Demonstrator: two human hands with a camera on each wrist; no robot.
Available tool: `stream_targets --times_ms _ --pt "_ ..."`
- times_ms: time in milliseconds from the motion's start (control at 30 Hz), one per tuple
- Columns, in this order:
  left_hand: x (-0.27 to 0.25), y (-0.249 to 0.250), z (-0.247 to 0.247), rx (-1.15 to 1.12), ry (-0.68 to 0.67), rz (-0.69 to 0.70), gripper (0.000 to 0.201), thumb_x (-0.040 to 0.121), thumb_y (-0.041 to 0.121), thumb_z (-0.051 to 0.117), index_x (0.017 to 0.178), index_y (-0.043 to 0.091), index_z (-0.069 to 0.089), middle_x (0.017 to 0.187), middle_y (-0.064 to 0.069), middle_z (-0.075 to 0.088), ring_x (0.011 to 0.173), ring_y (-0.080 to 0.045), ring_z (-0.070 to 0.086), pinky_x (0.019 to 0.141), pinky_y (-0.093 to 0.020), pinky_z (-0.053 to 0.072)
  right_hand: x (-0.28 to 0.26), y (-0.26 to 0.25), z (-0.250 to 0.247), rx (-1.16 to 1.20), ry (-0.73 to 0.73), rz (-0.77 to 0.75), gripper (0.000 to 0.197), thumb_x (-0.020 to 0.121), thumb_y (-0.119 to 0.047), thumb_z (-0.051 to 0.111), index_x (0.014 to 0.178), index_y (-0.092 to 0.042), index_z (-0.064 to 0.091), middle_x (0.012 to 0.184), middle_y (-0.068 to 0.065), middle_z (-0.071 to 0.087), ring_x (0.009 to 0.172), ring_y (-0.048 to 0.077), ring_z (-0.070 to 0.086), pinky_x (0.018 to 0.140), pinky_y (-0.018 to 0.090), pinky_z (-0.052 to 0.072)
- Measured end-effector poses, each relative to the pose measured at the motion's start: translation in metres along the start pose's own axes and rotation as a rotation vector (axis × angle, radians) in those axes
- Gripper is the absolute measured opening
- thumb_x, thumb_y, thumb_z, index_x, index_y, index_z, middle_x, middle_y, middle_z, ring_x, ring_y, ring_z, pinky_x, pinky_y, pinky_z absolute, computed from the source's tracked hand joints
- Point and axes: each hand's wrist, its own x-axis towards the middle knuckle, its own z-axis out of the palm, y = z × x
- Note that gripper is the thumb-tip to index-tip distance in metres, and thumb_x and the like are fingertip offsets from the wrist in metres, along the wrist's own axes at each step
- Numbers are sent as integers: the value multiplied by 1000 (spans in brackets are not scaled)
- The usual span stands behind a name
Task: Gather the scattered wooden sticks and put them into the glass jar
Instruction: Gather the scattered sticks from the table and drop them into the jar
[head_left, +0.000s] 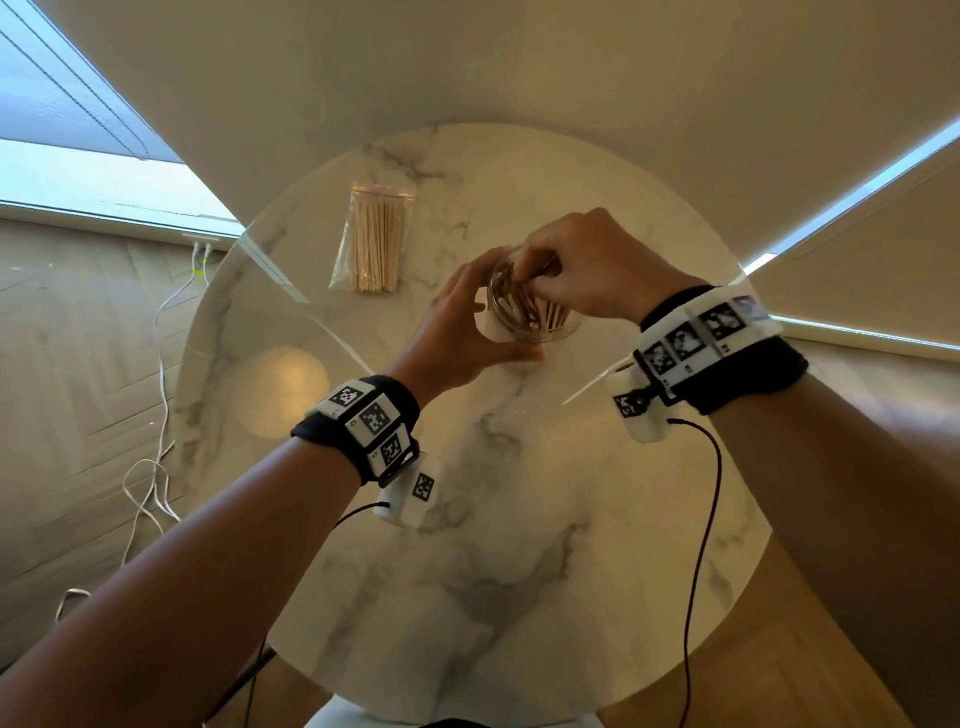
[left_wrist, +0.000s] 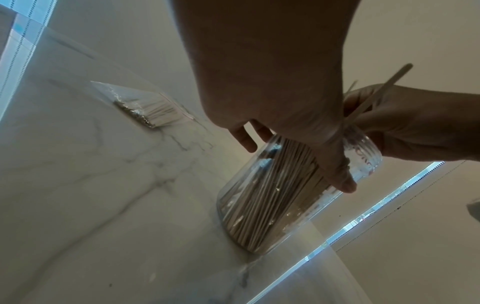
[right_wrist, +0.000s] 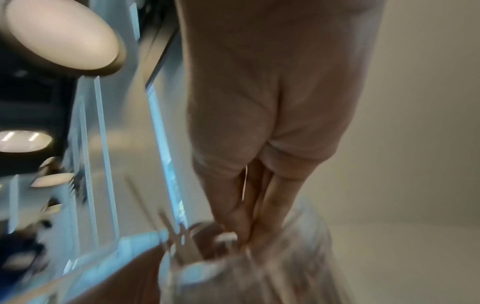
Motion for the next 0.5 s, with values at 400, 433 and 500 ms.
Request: stream_targets --times_ms 400,433,500 --pt "-1 3 2 -9 12 -5 111 63 46 96 154 20 38 148 0 50 132 -14 54 101 -37 57 -13 -5 12 20 4 -50 10 93 -21 70 99 -23 77 92 -4 74 83 14 69 75 30 56" --pt "-1 3 2 -9 16 -7 111 63 48 96 154 20 38 147 -1 50 132 -15 54 100 -39 57 -9 -2 13 -47 10 -42 11 92 -19 69 98 -22 77 91 0 74 81 19 69 74 35 56" --pt "-2 4 2 -11 19 -16 111 62 48 95 154 21 38 147 0 49 131 -14 54 100 -40 57 -6 0 14 -142 12 -28 13 90 -17 69 99 -20 77 92 5 73 82 25 69 71 35 53"
